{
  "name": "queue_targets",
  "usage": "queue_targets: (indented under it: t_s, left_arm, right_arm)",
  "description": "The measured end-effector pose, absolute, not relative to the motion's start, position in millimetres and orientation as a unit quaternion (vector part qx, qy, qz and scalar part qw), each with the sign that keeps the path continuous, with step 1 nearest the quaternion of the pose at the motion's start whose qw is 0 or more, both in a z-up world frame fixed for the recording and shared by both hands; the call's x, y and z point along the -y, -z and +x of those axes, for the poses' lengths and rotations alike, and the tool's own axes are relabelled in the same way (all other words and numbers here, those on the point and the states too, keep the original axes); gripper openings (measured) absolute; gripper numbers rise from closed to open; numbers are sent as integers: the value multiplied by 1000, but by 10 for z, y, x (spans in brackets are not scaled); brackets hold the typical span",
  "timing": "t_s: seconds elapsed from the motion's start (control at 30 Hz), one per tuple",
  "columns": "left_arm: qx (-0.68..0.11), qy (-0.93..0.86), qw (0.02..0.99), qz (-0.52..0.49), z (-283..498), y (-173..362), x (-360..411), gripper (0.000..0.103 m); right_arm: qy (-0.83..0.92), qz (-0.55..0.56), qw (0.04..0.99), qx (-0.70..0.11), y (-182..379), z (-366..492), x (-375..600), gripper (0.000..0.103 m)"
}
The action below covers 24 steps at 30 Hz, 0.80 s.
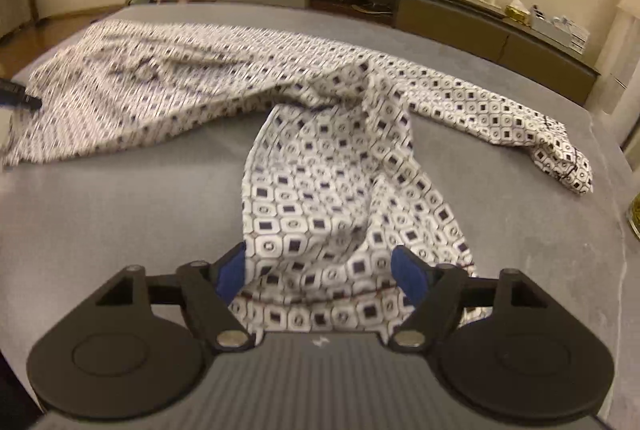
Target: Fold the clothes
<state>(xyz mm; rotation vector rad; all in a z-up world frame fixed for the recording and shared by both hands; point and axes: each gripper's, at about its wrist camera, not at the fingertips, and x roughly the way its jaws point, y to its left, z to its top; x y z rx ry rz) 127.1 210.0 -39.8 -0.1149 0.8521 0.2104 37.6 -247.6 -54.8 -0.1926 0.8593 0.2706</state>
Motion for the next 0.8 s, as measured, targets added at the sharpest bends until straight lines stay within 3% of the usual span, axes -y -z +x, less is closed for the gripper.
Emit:
queue_targets:
  t_s: [0.07, 0.1, 0.17, 0.23, 0.3, 0.4, 0.63, 0.7, 0.8]
  left_arm:
    - [-389, -129, 909, -74, 1223, 246, -2361, 22]
    - [-377, -145, 911, -85, 1195, 162, -2506, 22]
    - [-353, -180, 911, -110, 1126, 8, -2831, 22]
    - [-341, -224, 903, -136, 1044, -91, -3212, 22]
    - [-357, -242, 892, -138, 1048, -86, -3445, 22]
    - [-385, -243, 879, -138, 1070, -41, -3662, 24]
    - [-373, -226, 883, -174, 1074, -134, -3712, 25]
    - [-374, -221, 883, -179, 1100, -117, -3710, 25]
    - [-362, -229, 884, -188, 1095, -157, -3788, 25]
  right_arm:
    - [-133, -99, 890, -425, 577, 379, 2505, 9]
    - [-130, -101, 887, -431, 584, 398, 2532, 6]
    - [-111, -90, 901, -409, 437, 415, 2703, 6]
    - [-95, 9, 924, -371, 150, 426, 3152, 6]
    - [-78, 100, 936, -329, -34, 400, 3638, 6]
    - [-69, 135, 931, -331, 2, 390, 3962, 6]
    - [-28, -86, 922, -378, 268, 506, 3394, 6]
    - [-20, -99, 930, -354, 146, 616, 3356, 6]
    - [-19, -143, 965, -221, -362, 488, 3319, 6]
